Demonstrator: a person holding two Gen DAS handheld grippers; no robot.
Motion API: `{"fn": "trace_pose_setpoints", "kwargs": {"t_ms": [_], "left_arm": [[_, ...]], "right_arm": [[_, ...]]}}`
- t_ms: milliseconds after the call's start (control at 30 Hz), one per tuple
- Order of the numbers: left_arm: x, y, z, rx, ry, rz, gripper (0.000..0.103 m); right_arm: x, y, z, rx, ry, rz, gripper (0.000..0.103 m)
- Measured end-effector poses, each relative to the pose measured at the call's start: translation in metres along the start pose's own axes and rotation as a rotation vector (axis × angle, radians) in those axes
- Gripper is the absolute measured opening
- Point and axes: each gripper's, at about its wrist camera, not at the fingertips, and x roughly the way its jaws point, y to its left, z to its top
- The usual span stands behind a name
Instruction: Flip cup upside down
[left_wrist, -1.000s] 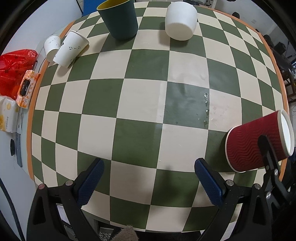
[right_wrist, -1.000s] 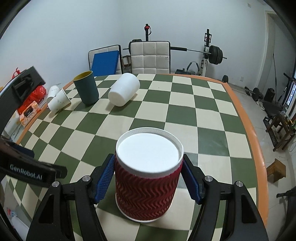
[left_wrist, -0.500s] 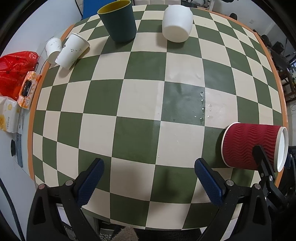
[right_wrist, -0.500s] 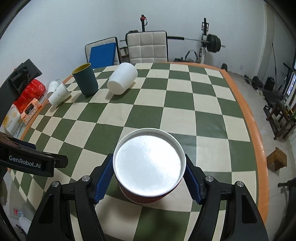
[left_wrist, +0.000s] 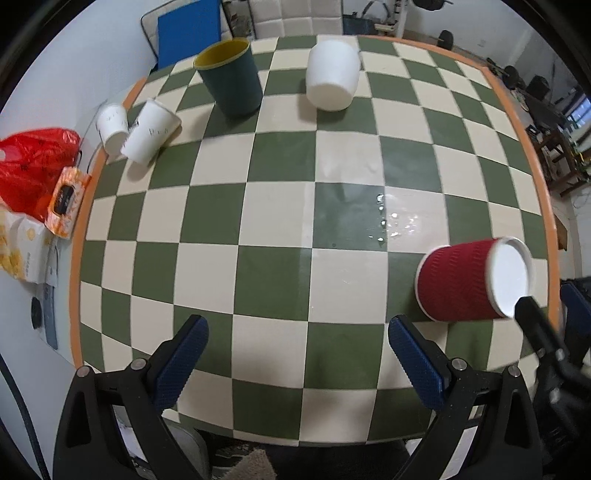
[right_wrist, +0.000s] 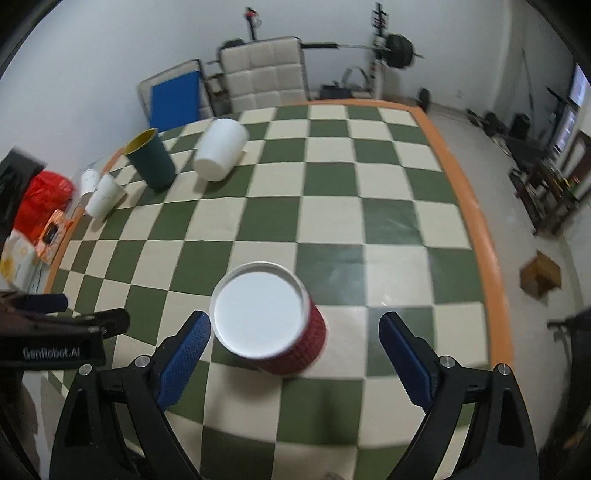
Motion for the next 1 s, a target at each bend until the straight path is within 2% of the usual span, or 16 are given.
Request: {"fn": "trace_pose_setpoints", "kwargs": {"t_ms": [200, 400, 533, 767, 1000], "left_arm": [[-0.044, -0.003, -0.014, 0.05, -0.038, -0.014, 0.1], [-0.099, 0.002, -0.024, 0.061, -0.099, -0.03, 0.1], [-0.134, 0.009, -0.029, 0.043, -0.112, -0.066, 0.1], [-0.202, 0.016, -0.035, 0.028, -0.152, -0.108, 0.1], [-0.253, 0.019, -0.042, 0.019, -0.207, -0.13, 0.1]], "right_arm": [[-0.038, -0.007, 0.005, 0.034, 0.14, -0.044, 0.095], [-0.095, 0.004, 0.007, 0.01, 0.166, -0.055, 0.095], [-0.137, 0.009, 0.01, 0.022, 0.15, -0.031, 0.095], [-0.216, 0.016, 0.022, 0.032, 0.062, -0.02, 0.095], [-0.28, 0.022, 0.032, 0.036, -0.01, -0.033, 0.095]]}}
